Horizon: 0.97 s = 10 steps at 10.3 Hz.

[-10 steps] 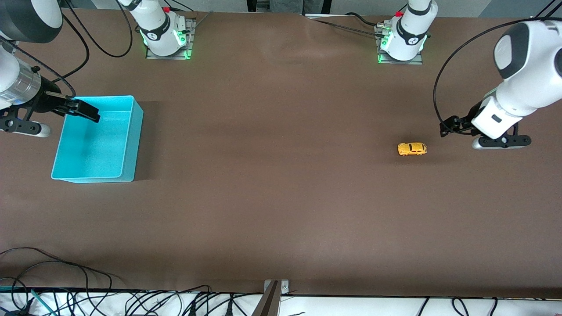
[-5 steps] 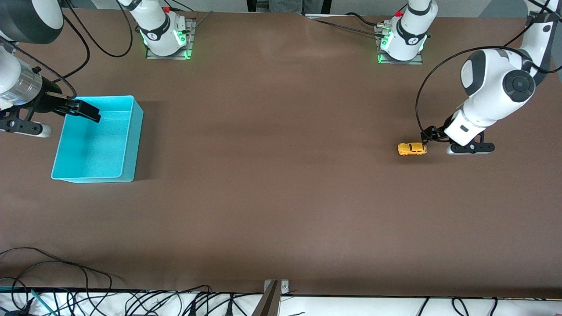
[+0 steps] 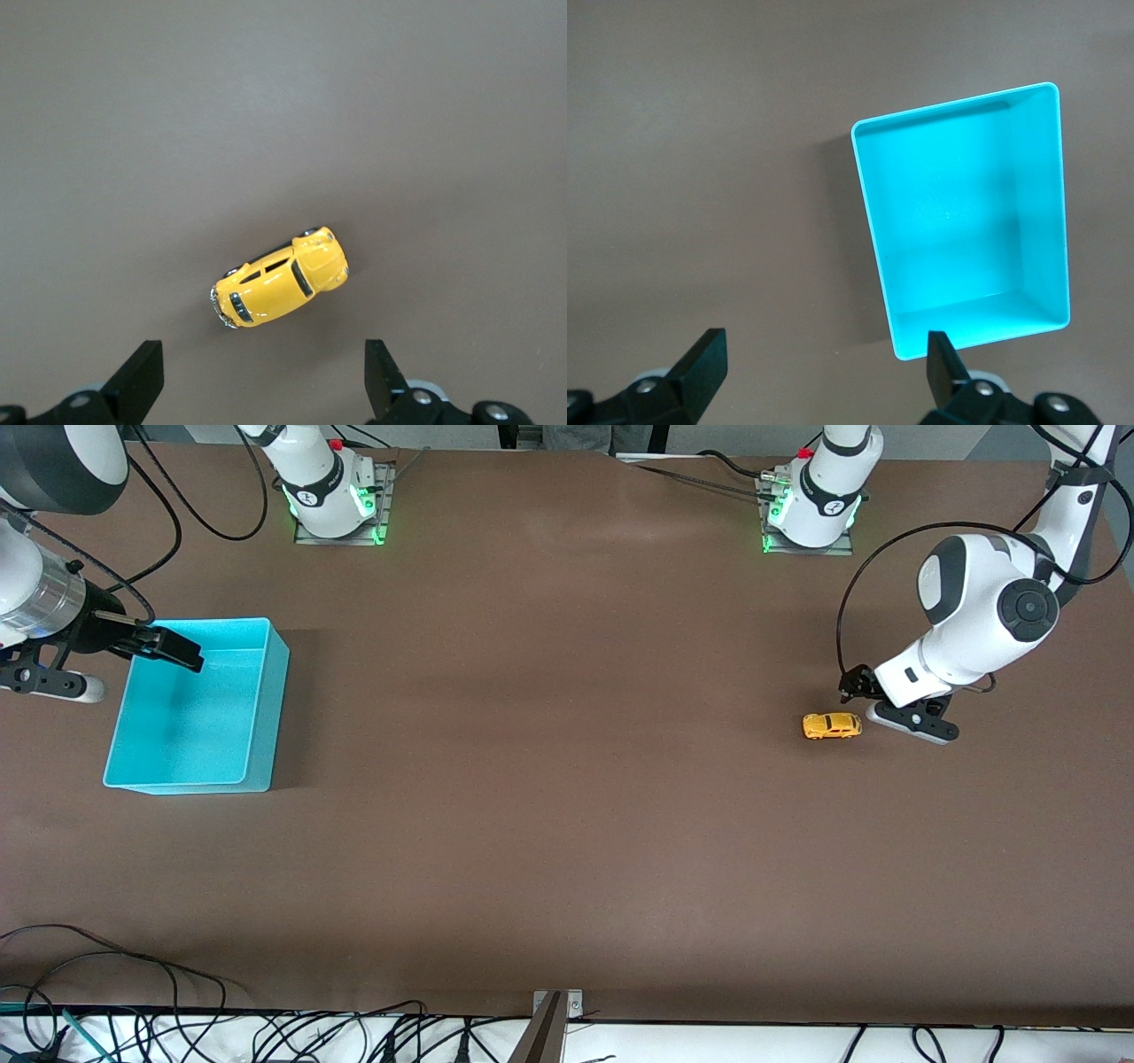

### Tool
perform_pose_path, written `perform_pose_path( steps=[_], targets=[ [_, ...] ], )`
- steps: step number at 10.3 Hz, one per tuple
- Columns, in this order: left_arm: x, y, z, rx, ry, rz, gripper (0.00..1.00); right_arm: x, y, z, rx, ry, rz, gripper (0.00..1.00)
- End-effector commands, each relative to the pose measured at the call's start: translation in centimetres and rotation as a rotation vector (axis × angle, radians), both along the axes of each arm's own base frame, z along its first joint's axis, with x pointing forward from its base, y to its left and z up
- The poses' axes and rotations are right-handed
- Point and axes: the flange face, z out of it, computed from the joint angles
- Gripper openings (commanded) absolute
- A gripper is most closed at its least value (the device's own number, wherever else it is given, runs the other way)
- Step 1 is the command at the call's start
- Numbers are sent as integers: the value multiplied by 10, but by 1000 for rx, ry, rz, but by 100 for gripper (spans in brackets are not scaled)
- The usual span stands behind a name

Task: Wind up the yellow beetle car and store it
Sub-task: 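Reach the left gripper over the yellow beetle car, then lower the left gripper and grasp the yellow car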

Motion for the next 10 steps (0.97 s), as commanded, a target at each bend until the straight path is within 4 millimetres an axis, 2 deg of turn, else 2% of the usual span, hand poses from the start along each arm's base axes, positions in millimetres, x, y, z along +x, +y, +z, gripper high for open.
perform_pose_path(
  steps=[1,4,5,7,10],
  targets=[
    [-1,1,-15,-48,1,-283,100,-4,-6,0,11,0,-28,100],
    [-2,-1,-25,-75,10,-623,100,-2,-6,-2,11,-8,-31,100],
    [-3,0,-36,-94,28,-723,100,-2,-5,-3,11,-8,-30,100],
    [1,1,-51,-80,-47,-920,100,-2,-5,-5,11,-3,-30,100],
    [9,-4,-68,-55,-107,-1059,99,-2,-4,-5,13,-4,-28,100]
  ],
)
